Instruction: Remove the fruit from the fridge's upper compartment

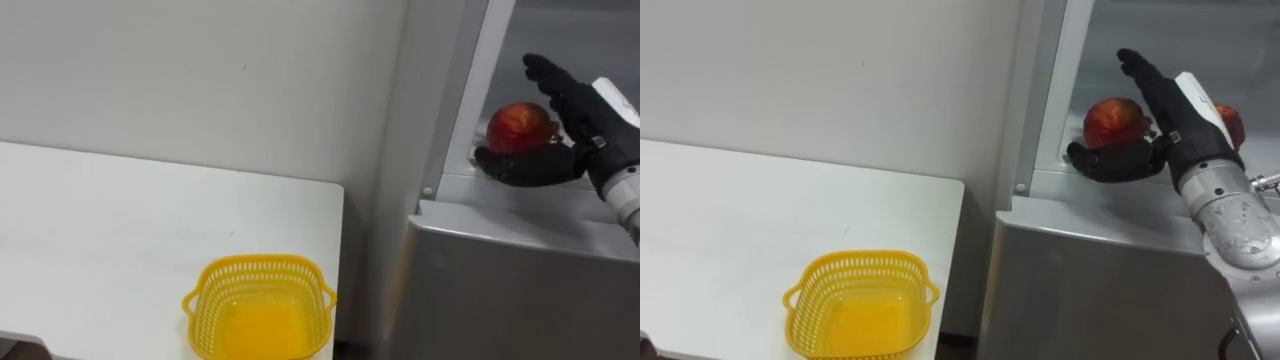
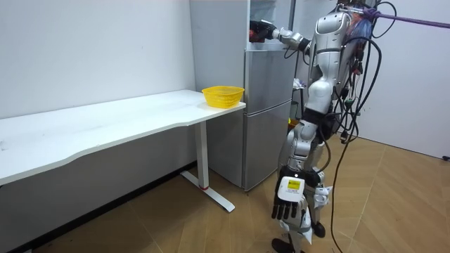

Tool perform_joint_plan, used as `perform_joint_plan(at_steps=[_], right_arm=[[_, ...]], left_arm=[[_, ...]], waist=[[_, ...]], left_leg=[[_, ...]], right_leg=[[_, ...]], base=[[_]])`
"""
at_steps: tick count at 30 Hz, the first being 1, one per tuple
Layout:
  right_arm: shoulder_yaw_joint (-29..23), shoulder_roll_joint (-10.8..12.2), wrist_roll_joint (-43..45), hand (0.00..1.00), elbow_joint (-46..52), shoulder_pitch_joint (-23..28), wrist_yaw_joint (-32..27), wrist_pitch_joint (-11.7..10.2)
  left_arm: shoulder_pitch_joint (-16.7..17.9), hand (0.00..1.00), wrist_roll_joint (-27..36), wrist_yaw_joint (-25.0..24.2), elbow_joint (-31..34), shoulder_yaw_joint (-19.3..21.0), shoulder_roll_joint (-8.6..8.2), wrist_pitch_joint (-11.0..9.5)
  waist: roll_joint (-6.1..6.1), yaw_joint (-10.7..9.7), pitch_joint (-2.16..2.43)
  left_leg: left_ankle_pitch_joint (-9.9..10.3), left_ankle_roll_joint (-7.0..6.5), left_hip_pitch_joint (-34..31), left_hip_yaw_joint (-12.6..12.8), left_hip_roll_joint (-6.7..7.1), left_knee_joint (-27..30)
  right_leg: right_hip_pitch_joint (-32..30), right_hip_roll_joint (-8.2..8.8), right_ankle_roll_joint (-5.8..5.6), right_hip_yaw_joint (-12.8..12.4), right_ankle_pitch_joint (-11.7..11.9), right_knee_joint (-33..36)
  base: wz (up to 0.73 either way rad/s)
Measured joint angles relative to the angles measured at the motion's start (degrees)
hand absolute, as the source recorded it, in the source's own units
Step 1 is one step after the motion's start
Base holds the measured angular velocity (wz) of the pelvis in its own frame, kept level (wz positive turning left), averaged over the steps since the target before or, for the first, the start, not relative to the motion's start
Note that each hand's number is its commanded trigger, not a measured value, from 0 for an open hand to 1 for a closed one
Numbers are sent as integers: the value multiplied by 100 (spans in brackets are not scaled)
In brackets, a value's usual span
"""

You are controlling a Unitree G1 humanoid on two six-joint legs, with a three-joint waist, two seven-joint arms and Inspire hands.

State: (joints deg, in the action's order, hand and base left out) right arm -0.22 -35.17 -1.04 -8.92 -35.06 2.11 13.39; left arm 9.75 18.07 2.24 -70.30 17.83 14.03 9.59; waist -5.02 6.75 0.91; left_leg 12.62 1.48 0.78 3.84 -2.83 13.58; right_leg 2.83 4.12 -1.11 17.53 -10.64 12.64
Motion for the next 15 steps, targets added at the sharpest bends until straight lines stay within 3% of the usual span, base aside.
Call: perform_joint_plan(at_steps=[9, 11, 12, 13, 14, 15], right_arm=[[-50, -19, -286, 0, -173, -88, 480, 133], [-51, -136, -514, 0, -236, -98, 542, 169], [-52, -162, -563, 31, -251, -98, 560, 174], [-51, -201, -676, 80, -277, -100, 585, 176], [-51, -244, -845, 100, -287, -103, 624, 192], [-50, -265, -955, 100, -290, -105, 632, 221]], left_arm=[[25, 0, 31, -38, 233, -3, 1, 108], [13, 0, 23, -69, 324, -2, 2, 171], [16, 0, 21, -69, 334, -2, 2, 182], [23, 0, 25, -74, 343, -3, 3, 201], [26, 0, 35, -82, 352, -3, 4, 214], [15, 0, 45, -84, 368, -7, 7, 219]], waist=[[-1, -21, -15], [-22, 0, -23], [-32, 4, -20], [-50, 11, -11], [-77, 12, 1], [-93, 8, 4]], left_leg=[[0, 0, -1, 1, -2, -41], [-1, 2, -3, -1, -2, -48], [-2, 3, -3, 0, -2, -53], [-4, 5, -7, 5, -2, -63], [-12, 8, -11, 13, -2, -81], [-16, 9, -13, 15, -2, -89]], right_leg=[[-4, -3, 10, -7, 8, 0], [-10, -5, 10, -10, 8, 0], [-13, -5, 10, -11, 8, 0], [-27, -8, 10, -22, 8, 1], [-49, -8, 10, -29, 8, 4], [-57, -8, 10, -32, 8, 5]], base=[[0], [0], [0], [-4], [-4], [-3]])
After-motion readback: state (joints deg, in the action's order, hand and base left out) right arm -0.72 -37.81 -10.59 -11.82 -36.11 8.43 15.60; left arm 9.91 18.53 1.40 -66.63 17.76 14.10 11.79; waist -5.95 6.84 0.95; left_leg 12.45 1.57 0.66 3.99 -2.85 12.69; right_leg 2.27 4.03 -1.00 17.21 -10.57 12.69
